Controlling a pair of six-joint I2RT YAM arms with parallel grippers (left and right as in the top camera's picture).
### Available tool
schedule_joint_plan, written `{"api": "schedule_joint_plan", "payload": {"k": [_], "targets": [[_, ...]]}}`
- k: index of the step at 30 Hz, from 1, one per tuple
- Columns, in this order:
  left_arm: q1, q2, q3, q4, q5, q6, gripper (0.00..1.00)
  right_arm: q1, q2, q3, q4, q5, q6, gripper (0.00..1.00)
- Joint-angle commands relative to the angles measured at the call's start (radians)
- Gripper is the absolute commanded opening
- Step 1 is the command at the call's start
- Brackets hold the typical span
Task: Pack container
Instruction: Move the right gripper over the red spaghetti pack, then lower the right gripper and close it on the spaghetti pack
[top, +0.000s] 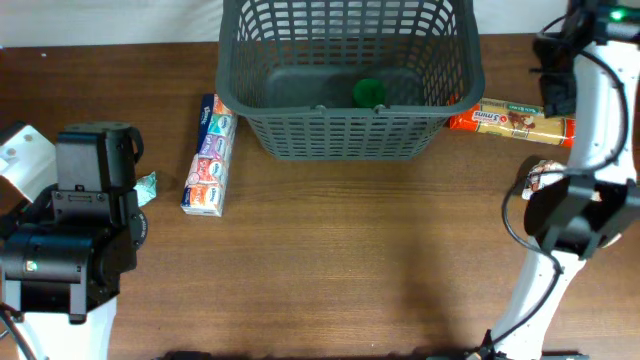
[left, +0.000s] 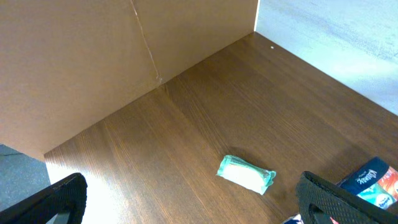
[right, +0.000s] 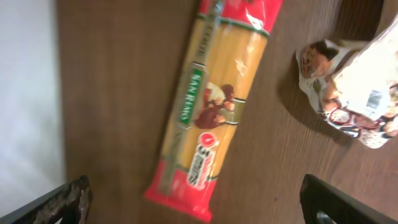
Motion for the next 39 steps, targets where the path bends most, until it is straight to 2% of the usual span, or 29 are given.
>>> {"api": "schedule_joint_plan", "payload": {"k": [1,10,22,31,39], "targets": [[0.005,0.003,0.012,0.0,-0.022,-0.013,0.99,-0.01,0.06,-0.007,0.005,-0.024,0.044,0.99],[0.005,0.003,0.012,0.0,-0.022,-0.013,0.99,-0.042,0.101,-0.007,0.016,-0.036,0.217,0.99],[0.005,0.003,0.012,0.0,-0.022,-0.013,0.99,-0.065,0.175,-0.007,0.069,-0.105,0.245,0.99],[0.005,0.003,0.012,0.0,-0.022,-0.013,0.99,-0.076,0.254,-0.008,0.006,-0.122,0.286,0.99],[0.005,0.003,0.012,0.0,-0.022,-0.013,0.99,-0.102,0.264,-0.008,0.016,-0.125,0.285,0.99]]}}
